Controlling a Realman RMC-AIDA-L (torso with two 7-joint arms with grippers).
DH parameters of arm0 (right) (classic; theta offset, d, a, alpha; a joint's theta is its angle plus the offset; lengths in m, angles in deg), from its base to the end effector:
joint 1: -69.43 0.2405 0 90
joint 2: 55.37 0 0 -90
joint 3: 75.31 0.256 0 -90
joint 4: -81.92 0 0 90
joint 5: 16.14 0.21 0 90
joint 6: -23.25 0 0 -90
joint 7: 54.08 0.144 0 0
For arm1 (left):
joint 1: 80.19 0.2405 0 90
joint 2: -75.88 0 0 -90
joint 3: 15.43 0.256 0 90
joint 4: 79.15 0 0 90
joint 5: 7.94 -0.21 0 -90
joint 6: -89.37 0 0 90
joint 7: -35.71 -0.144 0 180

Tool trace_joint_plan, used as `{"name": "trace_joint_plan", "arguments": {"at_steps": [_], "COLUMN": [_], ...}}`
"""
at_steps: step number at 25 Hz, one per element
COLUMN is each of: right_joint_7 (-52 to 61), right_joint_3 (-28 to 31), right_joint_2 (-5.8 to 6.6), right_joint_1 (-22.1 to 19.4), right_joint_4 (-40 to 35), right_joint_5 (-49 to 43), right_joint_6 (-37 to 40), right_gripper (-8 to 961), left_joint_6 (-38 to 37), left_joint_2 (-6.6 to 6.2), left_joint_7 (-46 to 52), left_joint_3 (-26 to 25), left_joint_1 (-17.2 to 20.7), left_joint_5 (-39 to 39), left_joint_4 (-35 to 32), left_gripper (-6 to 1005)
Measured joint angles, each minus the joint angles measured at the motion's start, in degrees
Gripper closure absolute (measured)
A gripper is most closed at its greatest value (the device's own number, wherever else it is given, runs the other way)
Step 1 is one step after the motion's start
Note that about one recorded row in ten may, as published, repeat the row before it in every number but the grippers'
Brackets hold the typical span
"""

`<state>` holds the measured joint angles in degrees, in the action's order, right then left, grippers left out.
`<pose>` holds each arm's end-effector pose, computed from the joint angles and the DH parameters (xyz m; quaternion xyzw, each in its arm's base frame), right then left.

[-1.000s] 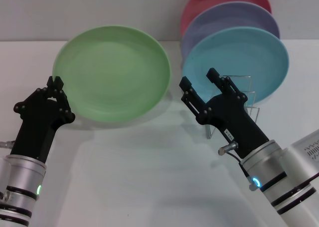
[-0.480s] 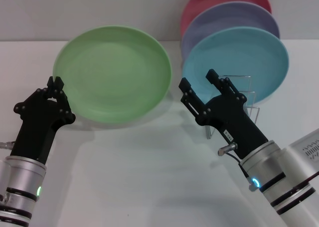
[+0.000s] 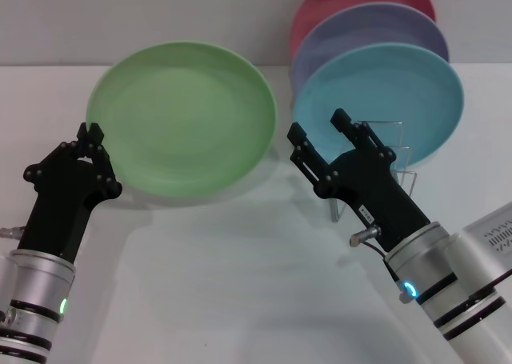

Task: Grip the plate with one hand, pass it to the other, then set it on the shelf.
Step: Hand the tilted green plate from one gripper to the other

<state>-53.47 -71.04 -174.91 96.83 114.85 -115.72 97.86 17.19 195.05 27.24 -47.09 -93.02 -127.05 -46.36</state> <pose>0.2179 0.2797 -0.1073 -0.7521 0.2407 0.4278 0.4397 -0.2754 0.2715 -0.0598 -0.6851 -0.2189 -0.3602 0.5941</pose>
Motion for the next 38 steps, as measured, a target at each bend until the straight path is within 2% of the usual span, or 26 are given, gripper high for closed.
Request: {"name": "trace_joint_plan", "arguments": {"at_steps": [38], "right_joint_7": [-0.8], "right_joint_3": [0.2], "right_joint_2": [0.01], "right_joint_1": [2.8], "right_joint_4": [-1.3], "right_joint_5": [-2.0], "right_joint_6": [-4.6], "right_gripper": [239], "left_joint_6": [-1.4], "left_joint_2": [0.0], "left_joint_7": [-0.5], "left_joint_3": [1.6], "left_joint_1": [0.2], "left_joint_5": [-0.4], "left_joint_4": [0.3], "left_gripper": [915]}}
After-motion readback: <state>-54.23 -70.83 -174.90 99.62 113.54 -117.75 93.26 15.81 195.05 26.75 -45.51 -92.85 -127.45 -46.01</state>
